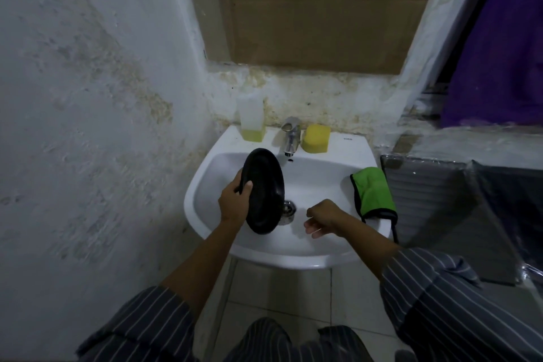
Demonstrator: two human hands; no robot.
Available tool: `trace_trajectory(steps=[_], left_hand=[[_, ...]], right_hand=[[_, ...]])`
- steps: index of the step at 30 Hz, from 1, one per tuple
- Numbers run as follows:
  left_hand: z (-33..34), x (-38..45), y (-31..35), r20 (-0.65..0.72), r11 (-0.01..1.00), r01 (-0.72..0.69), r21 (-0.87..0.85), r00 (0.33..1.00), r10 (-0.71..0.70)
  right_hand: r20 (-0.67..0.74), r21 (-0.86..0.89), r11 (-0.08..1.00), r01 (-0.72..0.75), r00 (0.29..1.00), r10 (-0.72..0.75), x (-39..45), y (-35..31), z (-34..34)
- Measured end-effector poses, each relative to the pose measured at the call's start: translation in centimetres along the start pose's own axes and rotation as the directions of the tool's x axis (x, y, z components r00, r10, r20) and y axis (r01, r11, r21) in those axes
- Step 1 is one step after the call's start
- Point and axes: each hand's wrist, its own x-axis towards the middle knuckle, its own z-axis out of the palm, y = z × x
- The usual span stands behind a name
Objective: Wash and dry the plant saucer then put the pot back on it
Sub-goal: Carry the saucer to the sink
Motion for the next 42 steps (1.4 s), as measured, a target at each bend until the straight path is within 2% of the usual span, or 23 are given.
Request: trace_trajectory(steps=[4, 10, 16, 21, 25, 28, 33, 37, 40, 42], left_hand=[[0.5, -0.8, -0.1, -0.015, 0.996, -0.085, 0.029, 0.996, 0.085], [1.0, -1.5, -0.2, -0.114, 0.997, -0.078, 0.0, 0.99, 0.078], [0.8, -1.6, -0.3, -0.165, 0.997, -0.071, -0.009, 0.984, 0.068], [0.3, -1.1, -0.2, -0.205, 0.998, -0.045, -0.037, 0.978, 0.036], [-0.3, -0.7, -0.4, -0.232, 0.998, -0.018, -0.054, 0.973, 0.005], [-0.9, -0.6, -0.5, -0.219, 0.998, -0.036, -0.054, 0.975, 0.024], [-1.6, -0.3, -0.6, -0.212, 0.997, -0.064, -0.04, 0.976, 0.055], [-1.7, 0.0, -0.7, -0.243, 0.996, -0.02, -0.091, 0.97, -0.003], [-1.8, 0.3, -0.7, -0.244, 0.974, 0.072, -0.217, 0.962, -0.126], [-1.9, 0.5, -0.9, -0.233, 0.956, 0.127, -0.265, 0.953, -0.192]], right_hand=[[-0.002, -0.029, 1.0, 0.01, 1.0, -0.01, 0.0, -0.1, 0.0], [-0.009, -0.08, 0.996, 0.033, 0.999, -0.034, -0.1, -0.3, 0.2], [-0.045, -0.269, 0.956, 0.112, 0.991, -0.129, 0.0, -1.5, 0.7], [-0.078, -0.46, 0.829, 0.318, 0.916, -0.394, -0.5, -5.0, 1.2], [-0.022, -0.567, 0.713, 0.412, 0.858, -0.513, -0.7, -7.2, 1.5], [0.047, -0.635, 0.616, 0.466, 0.819, -0.571, -0.5, -8.5, 1.7], [0.103, -0.67, 0.566, 0.48, 0.816, -0.569, -0.1, -9.7, 2.4], [0.108, -0.644, 0.579, 0.5, 0.809, -0.578, 0.0, -9.8, 2.8], [0.046, -0.552, 0.661, 0.509, 0.81, -0.585, 0.1, -9.1, 2.8], [-0.024, -0.518, 0.729, 0.448, 0.844, -0.535, 0.4, -8.2, 2.7]])
